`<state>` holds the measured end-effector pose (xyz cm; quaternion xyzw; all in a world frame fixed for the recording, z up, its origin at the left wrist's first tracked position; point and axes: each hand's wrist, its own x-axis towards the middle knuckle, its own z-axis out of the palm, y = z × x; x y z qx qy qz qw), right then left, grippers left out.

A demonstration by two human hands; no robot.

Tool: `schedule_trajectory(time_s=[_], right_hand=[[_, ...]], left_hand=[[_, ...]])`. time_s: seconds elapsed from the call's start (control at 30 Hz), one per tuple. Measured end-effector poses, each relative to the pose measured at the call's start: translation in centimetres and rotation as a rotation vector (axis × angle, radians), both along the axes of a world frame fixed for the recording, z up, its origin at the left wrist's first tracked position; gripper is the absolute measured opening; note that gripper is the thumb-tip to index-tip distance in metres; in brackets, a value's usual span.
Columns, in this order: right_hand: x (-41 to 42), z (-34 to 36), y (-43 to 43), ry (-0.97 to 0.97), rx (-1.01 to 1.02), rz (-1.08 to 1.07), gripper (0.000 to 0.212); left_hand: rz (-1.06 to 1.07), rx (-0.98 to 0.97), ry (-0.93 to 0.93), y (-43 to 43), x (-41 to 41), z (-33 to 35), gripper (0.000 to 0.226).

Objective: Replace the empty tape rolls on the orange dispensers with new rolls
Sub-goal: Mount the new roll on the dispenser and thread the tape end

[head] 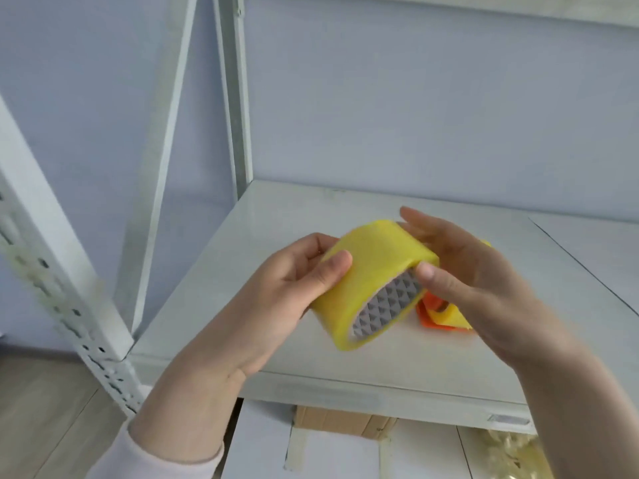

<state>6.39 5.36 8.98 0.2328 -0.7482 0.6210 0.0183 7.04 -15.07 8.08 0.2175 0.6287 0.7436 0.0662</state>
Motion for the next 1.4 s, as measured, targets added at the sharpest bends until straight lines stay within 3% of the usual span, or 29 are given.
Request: schedule_trajectory(time_s=[0.13, 0.27, 0.37, 0.5, 0.67, 0.8, 0.87, 0.97, 1.07, 1.17, 1.27, 1.4], right_hand=[[0.1, 0.7, -0.7, 0.147, 0.068, -0.092, 0.072], [0.5, 2.2, -1.5, 0.074, 0.167, -0.025, 0.071], [0.9, 2.6, -2.6, 0.005, 0.145, 0.004, 0.066], [1.2, 2.2, -3.8, 0.034, 0.052, -0.091, 0.052], [1.2, 1.8, -4.1, -0.021, 0.138, -0.168, 0.074], [1.7, 2.5, -4.6, -0.009, 0.164, -0.153, 0.065], [1.7, 2.7, -4.7, -0.007, 0.101, -0.242, 0.062], [1.4, 2.2, -4.6, -0.021, -0.008, -0.489, 0.049], [0.8, 0.7, -4.1, -0.043, -0.181, -0.744, 0.050], [-0.6, -1.3, -4.6, -0.082, -0.268, -0.916, 0.048], [-1.7, -3.2, -5.8, -0.096, -0.263, -0.922, 0.063], [-2.0, -4.6, -6.7, -0.099, -0.220, -0.828, 0.067]], left_hand=[[0.022, -0.009, 0.106, 0.0, -0.7, 0.8, 0.020], [-0.024, -0.125, 0.225, -0.9, -2.4, 1.9, 0.023], [-0.086, -0.109, 0.193, -1.4, -3.3, 2.4, 0.028], [-0.083, -0.046, 0.129, -1.8, -3.9, 2.3, 0.017], [-0.099, -0.063, 0.139, -2.4, -4.2, 2.3, 0.019], [-0.114, -0.080, 0.154, -2.2, -4.3, 3.2, 0.022], [-0.052, -0.124, 0.206, -1.9, -4.9, 3.2, 0.022], [0.244, -0.199, 0.288, -2.2, -6.3, 1.9, 0.018], [0.485, -0.228, 0.203, -2.7, -6.8, -0.8, 0.020], [0.478, -0.313, 0.018, -1.7, -6.7, -4.3, 0.038], [0.396, -0.417, -0.073, 0.1, -6.3, -6.3, 0.047], [0.339, -0.503, -0.023, 1.6, -5.7, -7.2, 0.030]])
